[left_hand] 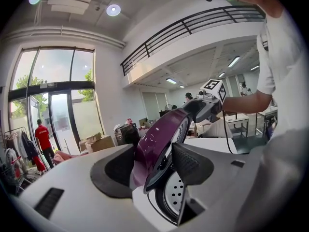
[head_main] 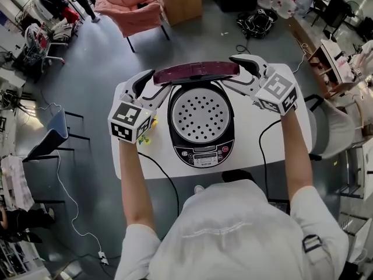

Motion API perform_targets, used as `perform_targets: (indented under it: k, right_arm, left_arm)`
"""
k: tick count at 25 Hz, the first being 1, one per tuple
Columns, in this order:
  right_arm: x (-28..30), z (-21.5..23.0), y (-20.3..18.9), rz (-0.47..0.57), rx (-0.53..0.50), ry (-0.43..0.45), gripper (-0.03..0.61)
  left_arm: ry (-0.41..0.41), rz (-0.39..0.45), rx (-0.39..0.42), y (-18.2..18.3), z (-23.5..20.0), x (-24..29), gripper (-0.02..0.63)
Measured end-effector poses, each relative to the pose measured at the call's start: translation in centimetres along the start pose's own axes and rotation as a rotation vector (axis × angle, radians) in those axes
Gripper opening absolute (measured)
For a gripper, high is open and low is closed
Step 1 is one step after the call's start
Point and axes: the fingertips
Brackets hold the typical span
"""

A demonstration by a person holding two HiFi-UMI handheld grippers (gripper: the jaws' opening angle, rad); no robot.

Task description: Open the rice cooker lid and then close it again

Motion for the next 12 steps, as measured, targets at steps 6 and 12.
perform_targets:
  k: [6,12]
  right_arm:
    - [-1.0,-2.8,-1.1,-0.018,0.013,0.021,0.319]
    - [-1.6,-5.0,-2.5,-0.05,0.03,0.032,0.325]
  left_arm:
    - [-0.048,-0.026,0.012,-0.8,2.3,-1.4,0.27]
    - [-0.097,-0.049,0.029,-2.0,4.8,-2.6,0.298]
Point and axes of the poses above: the fingertips, and each gripper's own axes: x forward along the fingers, z to its right, y out of its top, and after that the axes turned 6 degrees about x, right-handed
